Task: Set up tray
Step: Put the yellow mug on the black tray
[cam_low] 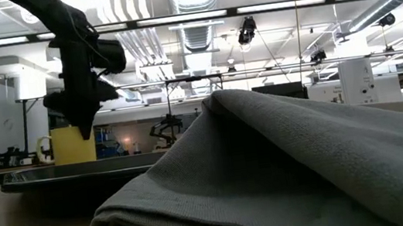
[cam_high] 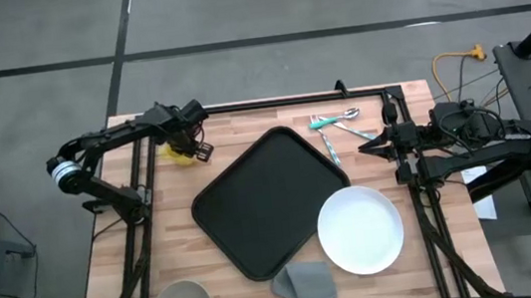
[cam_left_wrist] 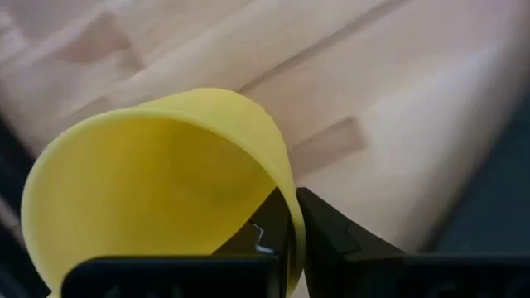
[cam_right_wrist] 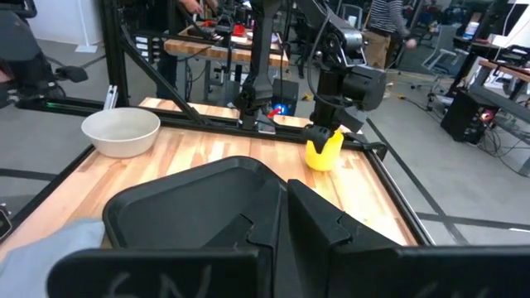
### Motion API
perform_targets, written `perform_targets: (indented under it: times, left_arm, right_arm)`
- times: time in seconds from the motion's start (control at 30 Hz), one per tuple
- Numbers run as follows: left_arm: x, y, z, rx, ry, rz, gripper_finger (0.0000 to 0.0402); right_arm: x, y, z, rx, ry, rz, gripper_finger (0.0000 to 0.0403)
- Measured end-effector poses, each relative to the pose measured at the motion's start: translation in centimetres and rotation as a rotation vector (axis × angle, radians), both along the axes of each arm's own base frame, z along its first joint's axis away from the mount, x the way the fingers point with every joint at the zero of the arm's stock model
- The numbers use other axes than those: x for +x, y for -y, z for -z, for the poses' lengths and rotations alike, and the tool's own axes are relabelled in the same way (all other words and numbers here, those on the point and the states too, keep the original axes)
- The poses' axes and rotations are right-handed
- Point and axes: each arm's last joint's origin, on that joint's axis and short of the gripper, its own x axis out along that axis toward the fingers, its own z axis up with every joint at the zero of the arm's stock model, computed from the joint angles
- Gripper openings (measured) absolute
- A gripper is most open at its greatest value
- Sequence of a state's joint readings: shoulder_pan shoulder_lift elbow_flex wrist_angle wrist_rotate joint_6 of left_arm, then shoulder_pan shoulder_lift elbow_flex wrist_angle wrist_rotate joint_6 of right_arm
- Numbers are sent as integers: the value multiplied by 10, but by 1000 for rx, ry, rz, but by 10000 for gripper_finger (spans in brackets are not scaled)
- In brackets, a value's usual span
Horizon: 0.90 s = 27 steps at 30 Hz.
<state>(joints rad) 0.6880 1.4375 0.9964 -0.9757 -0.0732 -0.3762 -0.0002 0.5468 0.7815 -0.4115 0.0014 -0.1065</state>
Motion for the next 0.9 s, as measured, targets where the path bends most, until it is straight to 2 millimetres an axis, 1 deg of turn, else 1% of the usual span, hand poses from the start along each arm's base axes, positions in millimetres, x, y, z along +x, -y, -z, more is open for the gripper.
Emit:
perform_targets:
  times: [0.2,0.33,0.53,0.7,0.9]
  left_arm:
    - [18,15,-16,-7,42,94,4]
    - [32,31,-29,5,59,176,4]
    - [50,66,-42,-2,67,301,4]
    - [61,99,-42,-19,76,407,4]
    - [67,135,-42,-40,84,485,3]
  right_arm:
    - [0,0,0,-1,0,0,18]
    - [0,0,0,-1,0,1,18]
    - [0,0,0,1,0,0,18]
    - [0,0,0,1,0,1,18]
    - [0,0,0,0,0,0,18]
